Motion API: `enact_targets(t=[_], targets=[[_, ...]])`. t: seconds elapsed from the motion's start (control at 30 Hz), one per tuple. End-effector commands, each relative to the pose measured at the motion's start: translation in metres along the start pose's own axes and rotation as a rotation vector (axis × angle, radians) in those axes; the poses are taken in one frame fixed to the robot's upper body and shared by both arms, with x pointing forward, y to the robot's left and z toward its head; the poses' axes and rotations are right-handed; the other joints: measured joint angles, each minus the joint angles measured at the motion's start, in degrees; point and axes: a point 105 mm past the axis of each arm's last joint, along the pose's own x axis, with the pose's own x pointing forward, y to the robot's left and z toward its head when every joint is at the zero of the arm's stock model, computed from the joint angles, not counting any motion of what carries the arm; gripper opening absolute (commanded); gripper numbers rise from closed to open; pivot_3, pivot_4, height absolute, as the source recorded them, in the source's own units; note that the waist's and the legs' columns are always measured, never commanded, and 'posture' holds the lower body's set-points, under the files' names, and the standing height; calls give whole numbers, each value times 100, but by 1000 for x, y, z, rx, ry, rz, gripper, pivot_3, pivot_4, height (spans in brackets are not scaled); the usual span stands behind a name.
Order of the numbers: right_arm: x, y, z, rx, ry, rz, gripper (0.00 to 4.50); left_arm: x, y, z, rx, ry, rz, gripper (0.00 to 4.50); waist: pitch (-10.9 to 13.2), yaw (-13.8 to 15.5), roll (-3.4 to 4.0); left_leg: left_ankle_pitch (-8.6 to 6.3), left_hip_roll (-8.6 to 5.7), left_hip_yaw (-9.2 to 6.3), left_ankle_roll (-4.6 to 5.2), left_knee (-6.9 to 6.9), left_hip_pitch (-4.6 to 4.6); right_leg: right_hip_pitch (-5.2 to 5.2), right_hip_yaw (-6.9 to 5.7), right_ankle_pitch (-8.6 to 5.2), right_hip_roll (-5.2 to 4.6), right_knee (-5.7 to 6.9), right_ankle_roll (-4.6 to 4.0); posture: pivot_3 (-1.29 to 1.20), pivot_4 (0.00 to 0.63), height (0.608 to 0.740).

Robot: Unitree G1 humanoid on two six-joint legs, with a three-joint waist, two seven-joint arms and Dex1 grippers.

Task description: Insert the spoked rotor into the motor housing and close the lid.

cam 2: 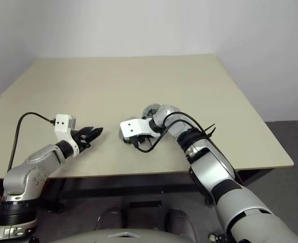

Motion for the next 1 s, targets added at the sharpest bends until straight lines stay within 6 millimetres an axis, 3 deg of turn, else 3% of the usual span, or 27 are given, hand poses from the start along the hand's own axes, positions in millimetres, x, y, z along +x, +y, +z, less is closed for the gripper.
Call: enact_targets(t=[0.03, 0.63, 1.0], targets=[[-3, -11, 11, -35, -13, -39, 22, -1, -7, 11, 34, -40, -14, 2597, 0, 0, 0, 0, 0, 0, 0, 0, 4, 3, 0, -4, 0, 0, 7, 0, 0, 740], [-3, -30, 25, -53, -40, -124, 22, 4, -18, 4, 25, -23, -43, 2597, 1, 30, 1, -1, -7, 1, 1, -10, -12, -7, 0, 12, -2, -9, -27, 0, 0, 740], [-18, -43, 39, -127, -60, -177, 22, 5, -18, 3, 26, -21, -44, 2597, 1, 30, 1, -1, -7, 1, 0, -11, -11, -8, 1, 12, -3, -10, -26, 0, 0, 740]])
